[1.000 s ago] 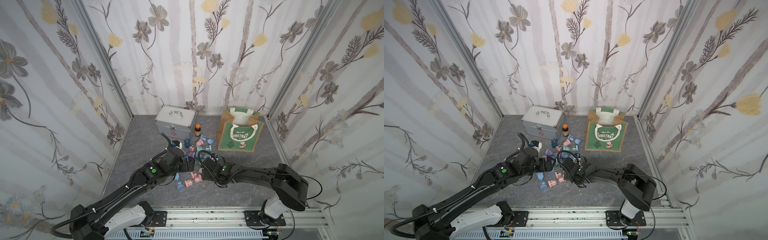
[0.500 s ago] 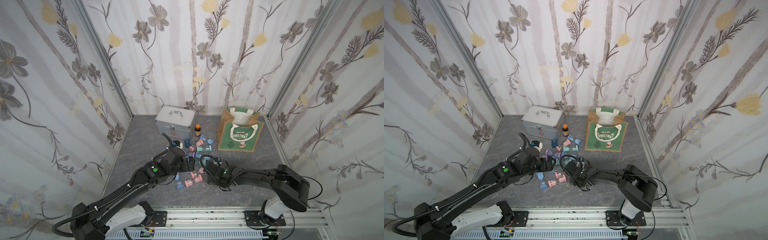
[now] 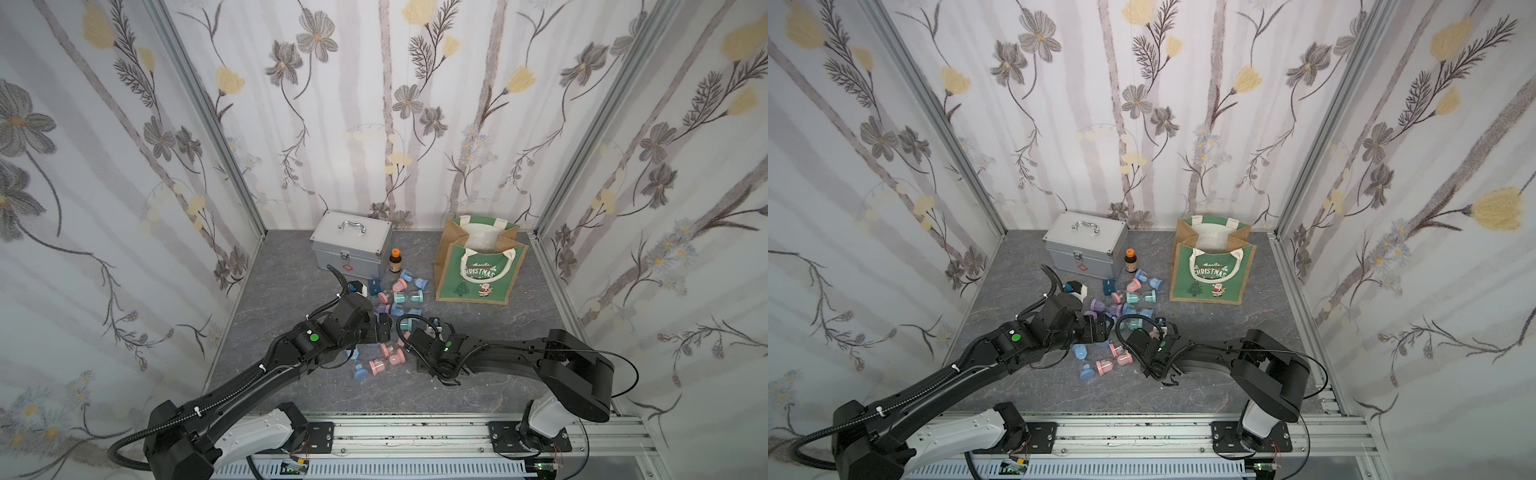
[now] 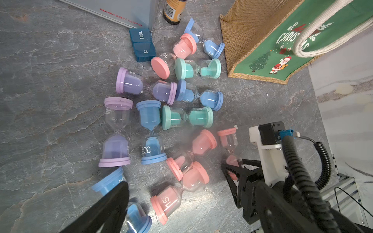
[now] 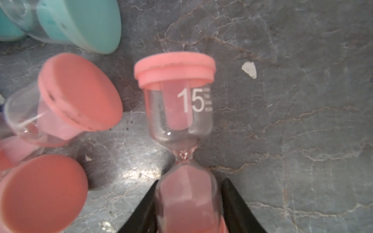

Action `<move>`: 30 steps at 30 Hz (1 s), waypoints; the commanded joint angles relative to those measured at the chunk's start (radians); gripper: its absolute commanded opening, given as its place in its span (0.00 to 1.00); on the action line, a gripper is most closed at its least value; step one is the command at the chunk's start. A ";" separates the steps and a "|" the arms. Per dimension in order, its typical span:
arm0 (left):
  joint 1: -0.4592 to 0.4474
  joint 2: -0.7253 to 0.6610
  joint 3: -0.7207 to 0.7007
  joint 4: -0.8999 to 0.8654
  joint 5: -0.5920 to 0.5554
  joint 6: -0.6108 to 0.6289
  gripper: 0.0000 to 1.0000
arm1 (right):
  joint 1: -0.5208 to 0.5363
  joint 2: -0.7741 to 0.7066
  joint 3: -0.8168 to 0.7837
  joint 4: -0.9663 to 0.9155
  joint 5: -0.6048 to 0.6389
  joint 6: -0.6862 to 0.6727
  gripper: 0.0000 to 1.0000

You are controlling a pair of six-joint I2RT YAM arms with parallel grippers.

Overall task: Put the hourglass into the canvas bag
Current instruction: Pick up the hourglass from the center of the board.

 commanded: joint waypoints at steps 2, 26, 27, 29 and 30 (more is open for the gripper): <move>0.002 0.006 0.014 0.020 0.002 -0.006 1.00 | 0.000 -0.002 0.004 -0.004 -0.044 0.016 0.41; 0.001 0.049 0.091 0.065 0.036 0.015 1.00 | -0.128 -0.360 0.046 -0.008 0.002 -0.088 0.23; 0.002 0.054 0.099 0.071 0.036 0.018 1.00 | -0.141 -0.382 0.061 -0.015 0.021 -0.105 0.23; 0.002 0.065 0.114 0.080 0.036 0.022 1.00 | -0.172 -0.416 0.094 -0.027 0.051 -0.137 0.23; 0.002 0.071 0.125 0.087 0.039 0.024 1.00 | -0.194 -0.432 0.114 -0.033 0.061 -0.157 0.23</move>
